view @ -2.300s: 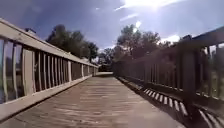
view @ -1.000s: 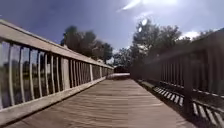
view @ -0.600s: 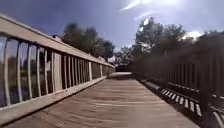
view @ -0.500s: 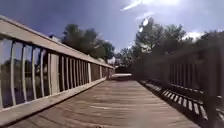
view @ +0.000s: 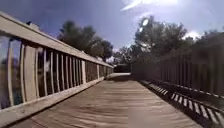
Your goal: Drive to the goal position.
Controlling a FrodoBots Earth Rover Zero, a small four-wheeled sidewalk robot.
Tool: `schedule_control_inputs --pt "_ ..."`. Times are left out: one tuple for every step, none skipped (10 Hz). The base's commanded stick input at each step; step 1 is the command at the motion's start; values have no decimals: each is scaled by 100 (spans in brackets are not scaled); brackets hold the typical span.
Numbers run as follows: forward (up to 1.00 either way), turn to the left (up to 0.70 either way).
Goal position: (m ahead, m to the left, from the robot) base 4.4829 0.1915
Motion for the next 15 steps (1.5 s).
schedule_control_inputs --pt "100 0" --pt "100 0" --pt "100 -1" --pt "100 -27" --pt "100 -27" --pt "100 -27" --pt "100 -27" --pt "100 0" --pt "100 0" --pt "100 0" --pt "100 0" --pt "100 0" --pt "100 -3" --pt "100 -24" --pt "100 -27"
